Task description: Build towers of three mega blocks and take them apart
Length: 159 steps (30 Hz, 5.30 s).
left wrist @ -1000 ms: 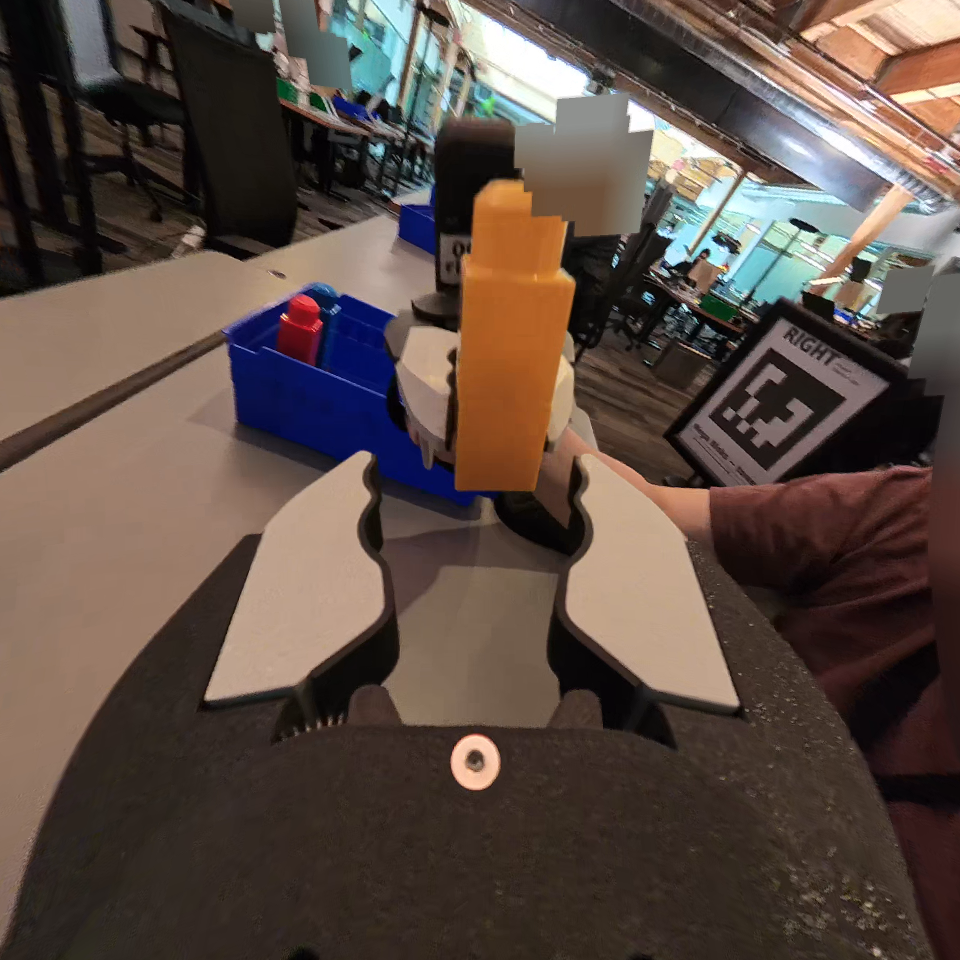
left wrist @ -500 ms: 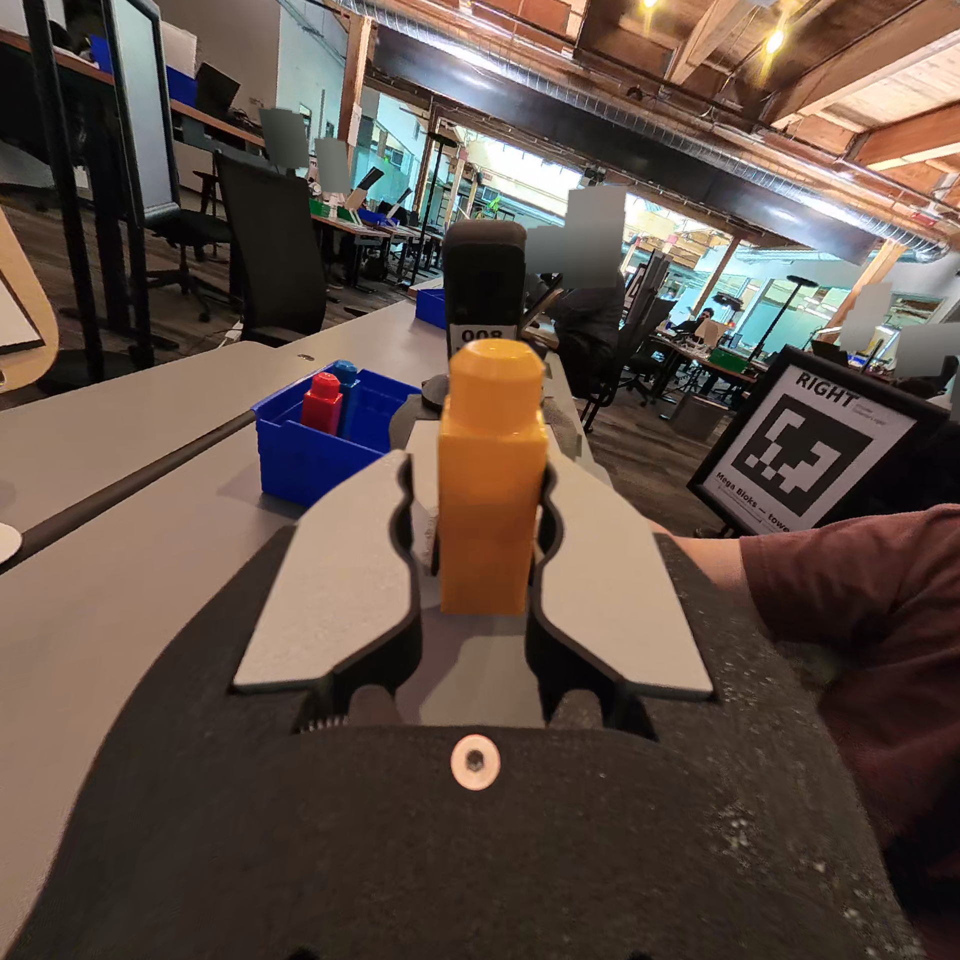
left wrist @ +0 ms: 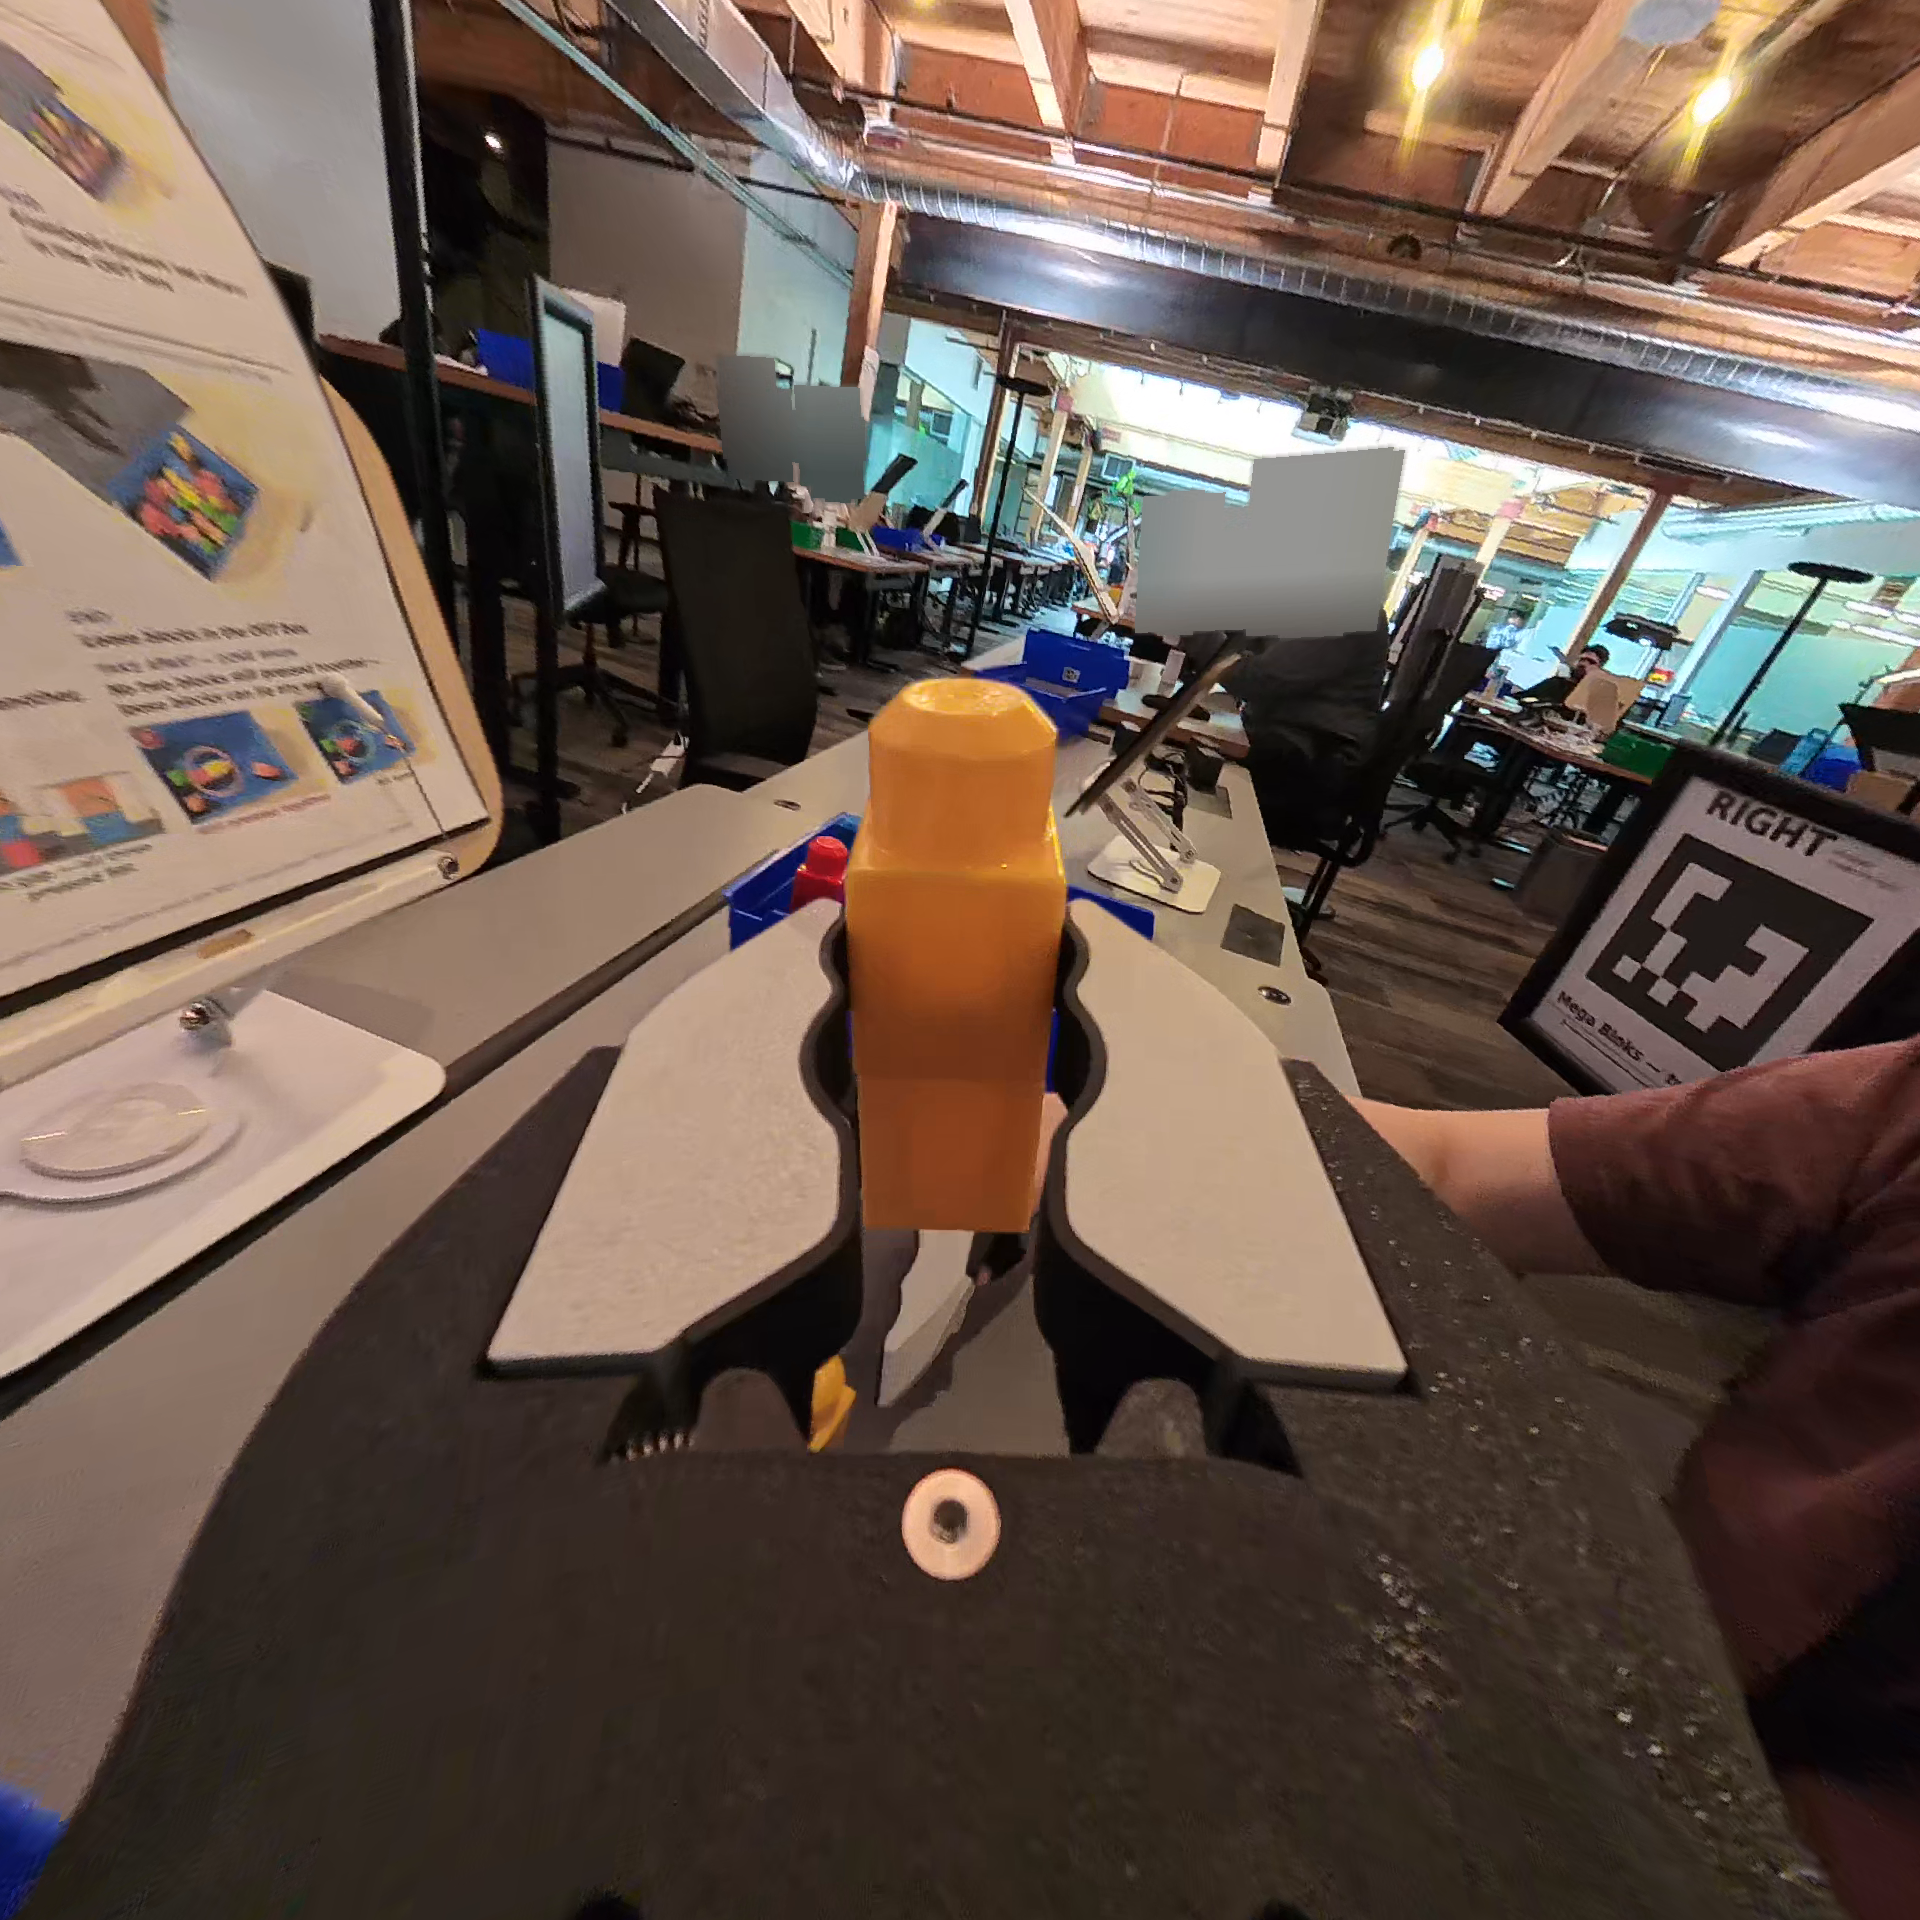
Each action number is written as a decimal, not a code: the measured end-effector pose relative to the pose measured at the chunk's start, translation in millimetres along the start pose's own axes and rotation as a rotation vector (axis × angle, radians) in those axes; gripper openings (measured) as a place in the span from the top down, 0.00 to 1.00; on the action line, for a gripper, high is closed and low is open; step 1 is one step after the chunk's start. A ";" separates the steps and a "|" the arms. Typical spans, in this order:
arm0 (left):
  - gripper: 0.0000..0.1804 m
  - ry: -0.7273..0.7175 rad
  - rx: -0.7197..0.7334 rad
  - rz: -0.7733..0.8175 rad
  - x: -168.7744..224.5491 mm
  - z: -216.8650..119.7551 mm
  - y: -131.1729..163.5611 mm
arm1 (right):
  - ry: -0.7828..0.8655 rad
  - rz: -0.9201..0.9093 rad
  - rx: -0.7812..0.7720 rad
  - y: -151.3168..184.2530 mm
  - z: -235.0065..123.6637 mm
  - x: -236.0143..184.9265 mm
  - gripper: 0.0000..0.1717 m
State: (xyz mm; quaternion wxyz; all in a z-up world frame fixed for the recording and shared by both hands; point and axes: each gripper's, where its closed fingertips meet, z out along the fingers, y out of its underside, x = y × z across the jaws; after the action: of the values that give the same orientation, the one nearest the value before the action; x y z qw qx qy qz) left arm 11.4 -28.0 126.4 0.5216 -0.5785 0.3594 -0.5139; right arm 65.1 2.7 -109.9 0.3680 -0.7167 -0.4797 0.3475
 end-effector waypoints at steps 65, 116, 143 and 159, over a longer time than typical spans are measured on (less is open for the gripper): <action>0.80 0.314 -0.471 -0.122 56.2 97.4 129.1 | -0.233 -0.039 0.169 -93.4 -132.7 -63.5 0.62; 0.65 0.101 -0.263 -0.139 12.7 80.4 86.4 | 0.767 0.081 0.481 -77.4 -329.0 87.0 0.78; 0.71 0.144 -0.268 -0.110 28.4 87.2 87.0 | 1.293 0.452 0.197 118.9 -344.1 227.4 0.78; 0.70 0.138 -0.275 -0.116 29.1 84.1 84.7 | 1.465 0.197 0.134 74.9 -375.5 206.2 0.63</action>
State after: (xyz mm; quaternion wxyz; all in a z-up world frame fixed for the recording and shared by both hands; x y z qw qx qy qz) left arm 109.4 -52.7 56.5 0.3810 -0.6275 0.4273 -0.5278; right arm 478.6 104.2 -21.3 0.6038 -0.7806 -0.0227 -0.1595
